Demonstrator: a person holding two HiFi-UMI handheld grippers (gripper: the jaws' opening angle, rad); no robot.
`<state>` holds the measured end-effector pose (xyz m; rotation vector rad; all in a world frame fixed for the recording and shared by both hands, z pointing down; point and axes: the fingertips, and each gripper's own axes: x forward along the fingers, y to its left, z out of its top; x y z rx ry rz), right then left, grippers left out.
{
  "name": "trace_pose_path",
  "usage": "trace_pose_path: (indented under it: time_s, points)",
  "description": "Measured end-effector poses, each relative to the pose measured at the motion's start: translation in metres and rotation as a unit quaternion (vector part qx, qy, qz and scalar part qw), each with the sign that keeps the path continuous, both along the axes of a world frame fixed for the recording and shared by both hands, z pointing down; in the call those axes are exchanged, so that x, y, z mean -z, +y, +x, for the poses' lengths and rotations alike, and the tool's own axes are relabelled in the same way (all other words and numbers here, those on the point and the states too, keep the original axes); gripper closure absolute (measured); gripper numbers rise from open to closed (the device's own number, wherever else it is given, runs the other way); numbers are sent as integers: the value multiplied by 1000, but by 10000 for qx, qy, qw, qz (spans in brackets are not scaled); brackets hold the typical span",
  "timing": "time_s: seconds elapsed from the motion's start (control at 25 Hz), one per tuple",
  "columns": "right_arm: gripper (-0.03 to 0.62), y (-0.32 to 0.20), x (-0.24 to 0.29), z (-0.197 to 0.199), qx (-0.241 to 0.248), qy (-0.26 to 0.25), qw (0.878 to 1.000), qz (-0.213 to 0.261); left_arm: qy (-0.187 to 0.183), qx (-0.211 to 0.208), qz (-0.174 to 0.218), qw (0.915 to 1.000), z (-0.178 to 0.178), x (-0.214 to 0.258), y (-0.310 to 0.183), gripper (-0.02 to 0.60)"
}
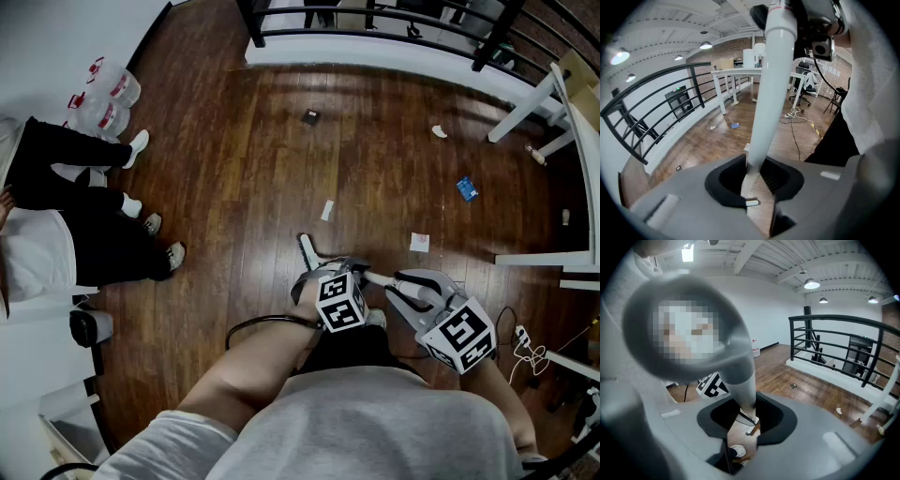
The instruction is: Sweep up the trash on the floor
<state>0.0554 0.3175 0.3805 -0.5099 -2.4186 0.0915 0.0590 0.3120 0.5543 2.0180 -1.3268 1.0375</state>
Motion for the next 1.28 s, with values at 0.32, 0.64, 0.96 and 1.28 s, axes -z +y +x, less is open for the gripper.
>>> trace_pose_path:
  time_s: [0.32,0.64,0.96,1.28]
  points:
    - [490,5,8,-22,-30,-110,9999,-30,-110,206,131,9996,-21,9,7,495]
    - [488,-7,5,-53,-20,-244,9994,-246,-331,236,-4,9992,-58,6,-1,495]
    - [488,-67,-23,-72,-68,-46,9986,-527,-519,217,-294,9980,-85,-18,-54,495]
    - [490,-166,-47,-77,-150,165,9976,-662,-431,286,-407,9978,-87,-41,-145,497]
